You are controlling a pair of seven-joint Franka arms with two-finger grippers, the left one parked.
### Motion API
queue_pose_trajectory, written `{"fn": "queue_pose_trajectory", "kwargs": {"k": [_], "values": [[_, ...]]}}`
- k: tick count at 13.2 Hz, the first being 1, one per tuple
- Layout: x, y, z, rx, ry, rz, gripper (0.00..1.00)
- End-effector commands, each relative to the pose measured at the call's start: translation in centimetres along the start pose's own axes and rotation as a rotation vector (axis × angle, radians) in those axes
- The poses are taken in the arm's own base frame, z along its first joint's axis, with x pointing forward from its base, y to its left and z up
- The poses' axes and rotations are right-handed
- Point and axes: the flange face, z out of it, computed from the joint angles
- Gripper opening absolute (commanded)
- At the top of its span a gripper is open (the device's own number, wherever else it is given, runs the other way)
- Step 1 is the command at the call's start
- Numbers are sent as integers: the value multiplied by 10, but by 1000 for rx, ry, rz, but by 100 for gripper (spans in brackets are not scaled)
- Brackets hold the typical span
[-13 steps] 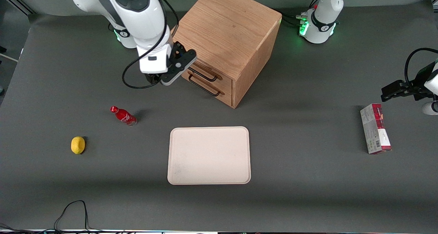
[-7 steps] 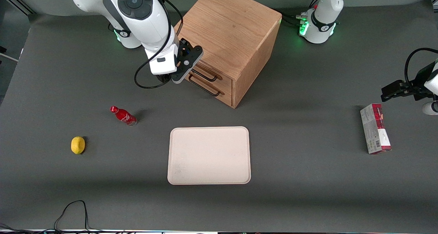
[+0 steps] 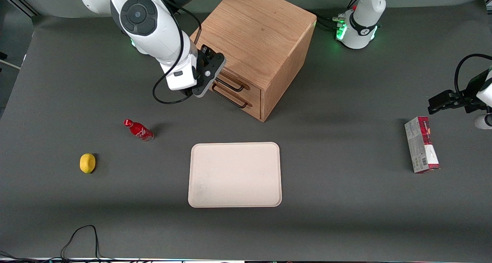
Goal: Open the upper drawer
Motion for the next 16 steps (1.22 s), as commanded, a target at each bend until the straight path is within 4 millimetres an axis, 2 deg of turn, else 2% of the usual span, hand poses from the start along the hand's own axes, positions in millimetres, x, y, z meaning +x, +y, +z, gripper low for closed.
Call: {"fn": "queue_pose_trajectory", "kwargs": {"k": [1,4,6,12,14,16], "values": [[-8,-1,28,15,29,-13,100],[-10,0,47,9,30,-8,100],[-8,-15,57,7,32,-31,100],[-13,-12,84,-1,29,-24,100],[-14,-11,90,-5,34,-23,100],[-12,-20,93,-6,33,-37,100]]}}
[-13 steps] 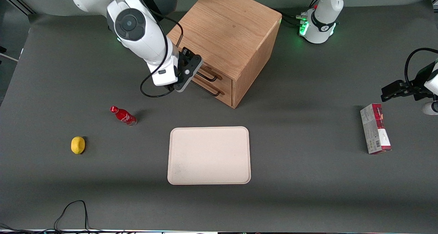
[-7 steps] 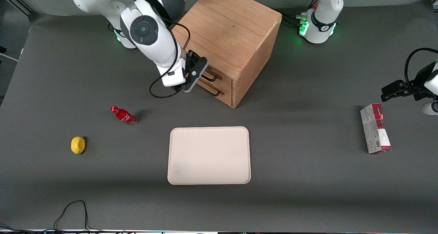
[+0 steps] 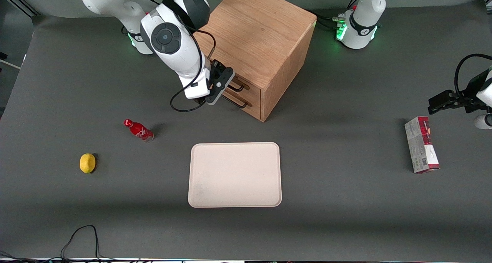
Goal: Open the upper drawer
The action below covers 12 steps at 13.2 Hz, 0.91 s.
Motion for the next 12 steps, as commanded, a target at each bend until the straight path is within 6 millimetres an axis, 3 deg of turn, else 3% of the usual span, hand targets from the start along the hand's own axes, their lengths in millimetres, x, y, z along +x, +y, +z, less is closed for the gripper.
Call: {"fn": "queue_pose_trajectory", "kwargs": {"k": [1,12], "values": [[-6,-13,2,18,16,-28,100],[-8,-3,23,-1,15,-14,100]]}}
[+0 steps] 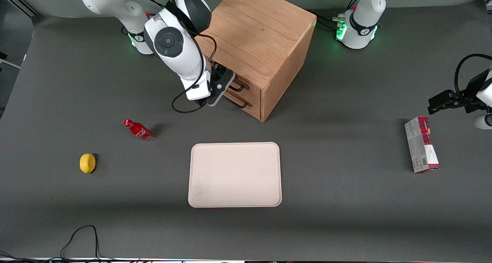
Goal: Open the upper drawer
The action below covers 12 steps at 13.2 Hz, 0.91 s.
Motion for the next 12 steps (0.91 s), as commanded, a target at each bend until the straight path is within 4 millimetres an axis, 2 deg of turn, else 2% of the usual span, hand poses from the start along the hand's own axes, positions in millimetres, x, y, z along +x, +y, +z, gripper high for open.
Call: {"fn": "queue_pose_trajectory", "kwargs": {"k": [1,3,7,12], "values": [[-3,-2,9,2,15,-14,100],[-5,0,16,-2,20,-8,100],[-4,0,13,-2,23,-8,100],[-3,15,1,-6,39,3,100]]}}
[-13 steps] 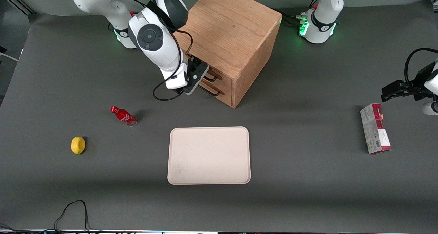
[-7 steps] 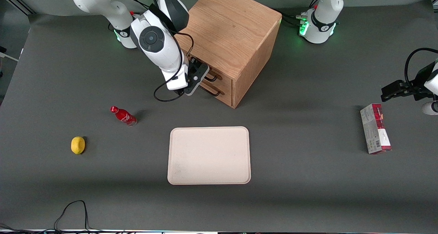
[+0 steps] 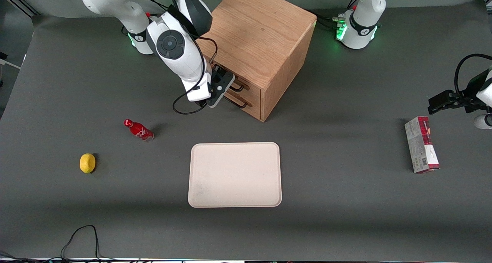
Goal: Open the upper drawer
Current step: 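Pull the upper drawer handle outward with the right gripper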
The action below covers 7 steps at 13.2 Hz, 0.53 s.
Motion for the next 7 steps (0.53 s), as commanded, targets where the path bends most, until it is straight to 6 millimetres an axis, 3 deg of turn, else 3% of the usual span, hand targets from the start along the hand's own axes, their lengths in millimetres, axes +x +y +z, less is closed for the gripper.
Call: {"fn": "queue_pose_trajectory", "kwargs": {"k": [1,7], "values": [[1,16,-17,-2,43,2,100],[7,49,-23,7,10,-2,100]]}}
